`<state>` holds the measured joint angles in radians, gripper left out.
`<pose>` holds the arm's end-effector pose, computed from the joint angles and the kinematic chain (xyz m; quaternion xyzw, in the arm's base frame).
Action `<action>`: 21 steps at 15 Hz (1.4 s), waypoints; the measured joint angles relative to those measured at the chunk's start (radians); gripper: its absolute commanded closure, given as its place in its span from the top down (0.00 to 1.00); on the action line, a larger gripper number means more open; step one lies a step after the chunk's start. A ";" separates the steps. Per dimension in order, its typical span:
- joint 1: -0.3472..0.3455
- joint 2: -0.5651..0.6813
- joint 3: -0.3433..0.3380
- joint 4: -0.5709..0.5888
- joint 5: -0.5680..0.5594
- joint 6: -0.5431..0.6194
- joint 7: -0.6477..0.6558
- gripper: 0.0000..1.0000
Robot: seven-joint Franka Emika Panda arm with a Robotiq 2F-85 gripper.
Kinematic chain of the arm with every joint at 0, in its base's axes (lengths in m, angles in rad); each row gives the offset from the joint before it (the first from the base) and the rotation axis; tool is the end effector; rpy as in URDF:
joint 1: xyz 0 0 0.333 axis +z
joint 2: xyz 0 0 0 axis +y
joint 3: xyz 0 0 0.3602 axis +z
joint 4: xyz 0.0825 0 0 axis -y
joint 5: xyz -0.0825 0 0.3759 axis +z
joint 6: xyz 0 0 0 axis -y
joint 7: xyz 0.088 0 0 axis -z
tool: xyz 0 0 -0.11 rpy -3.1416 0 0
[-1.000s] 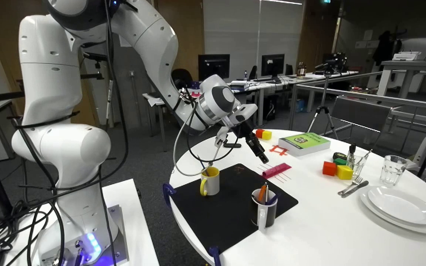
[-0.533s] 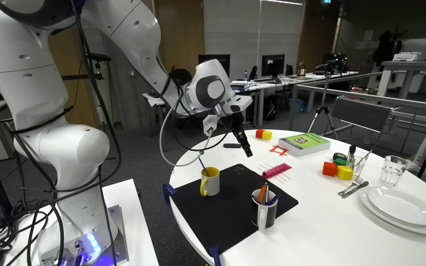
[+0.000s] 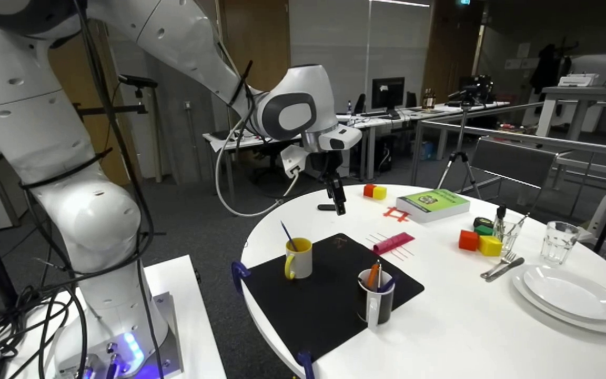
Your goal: Move the pen and place it in the cup
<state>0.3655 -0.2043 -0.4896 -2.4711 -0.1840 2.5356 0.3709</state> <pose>0.4615 -0.0611 0.4308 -0.9760 0.1776 -0.1257 0.0021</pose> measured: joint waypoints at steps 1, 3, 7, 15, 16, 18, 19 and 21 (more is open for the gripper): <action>-0.068 0.001 0.068 0.002 0.036 -0.011 -0.028 1.00; -0.162 0.004 0.159 0.004 0.078 -0.020 -0.062 1.00; -0.185 0.005 0.182 0.004 0.083 -0.020 -0.066 1.00; -0.185 0.005 0.182 0.004 0.083 -0.020 -0.066 1.00; -0.185 0.005 0.182 0.004 0.083 -0.020 -0.066 1.00; -0.185 0.005 0.182 0.004 0.083 -0.020 -0.066 1.00; -0.185 0.005 0.182 0.004 0.083 -0.020 -0.066 1.00; -0.185 0.005 0.182 0.004 0.083 -0.020 -0.066 1.00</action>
<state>0.1800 -0.1990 -0.3073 -2.4671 -0.1010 2.5157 0.3052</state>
